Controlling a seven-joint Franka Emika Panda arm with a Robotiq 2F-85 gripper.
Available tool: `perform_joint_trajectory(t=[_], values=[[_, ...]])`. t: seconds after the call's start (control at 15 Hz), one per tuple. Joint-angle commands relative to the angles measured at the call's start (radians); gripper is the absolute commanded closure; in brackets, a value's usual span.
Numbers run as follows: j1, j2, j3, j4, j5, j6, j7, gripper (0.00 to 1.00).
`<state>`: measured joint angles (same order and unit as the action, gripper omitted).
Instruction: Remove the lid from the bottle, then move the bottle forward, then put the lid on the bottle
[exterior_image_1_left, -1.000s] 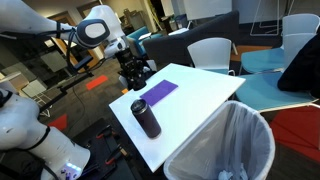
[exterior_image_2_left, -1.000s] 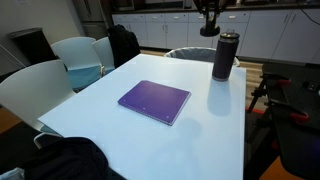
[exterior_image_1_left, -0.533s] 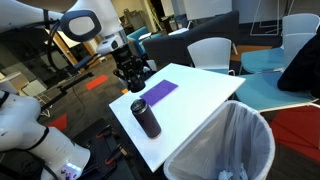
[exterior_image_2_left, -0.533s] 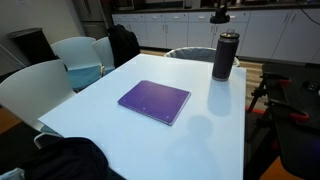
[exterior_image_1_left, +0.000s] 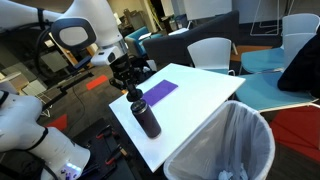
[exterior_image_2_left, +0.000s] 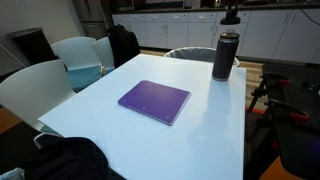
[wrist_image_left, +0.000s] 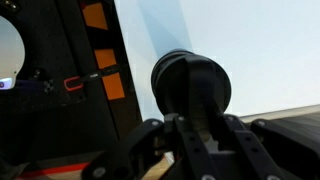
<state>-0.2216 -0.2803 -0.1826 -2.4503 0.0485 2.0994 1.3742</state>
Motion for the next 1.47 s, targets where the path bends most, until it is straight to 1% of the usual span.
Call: perform_joint_trajectory(t=[0.0,0.4,0.6,1.0,1.4], values=[[-0.019,-0.02,0.002,-0.03,0.041,-0.002,-0.04,0.94],[-0.02,-0.021,0.022,-0.057,0.028,0.014,-0.013,0.94],[-0.023,-0.034,0.031,-0.072,0.015,0.048,-0.002,0.94],[-0.038,-0.037,0.036,-0.085,-0.023,0.073,0.018,0.94],[-0.041,-0.031,0.034,-0.091,-0.027,0.08,0.003,0.94]])
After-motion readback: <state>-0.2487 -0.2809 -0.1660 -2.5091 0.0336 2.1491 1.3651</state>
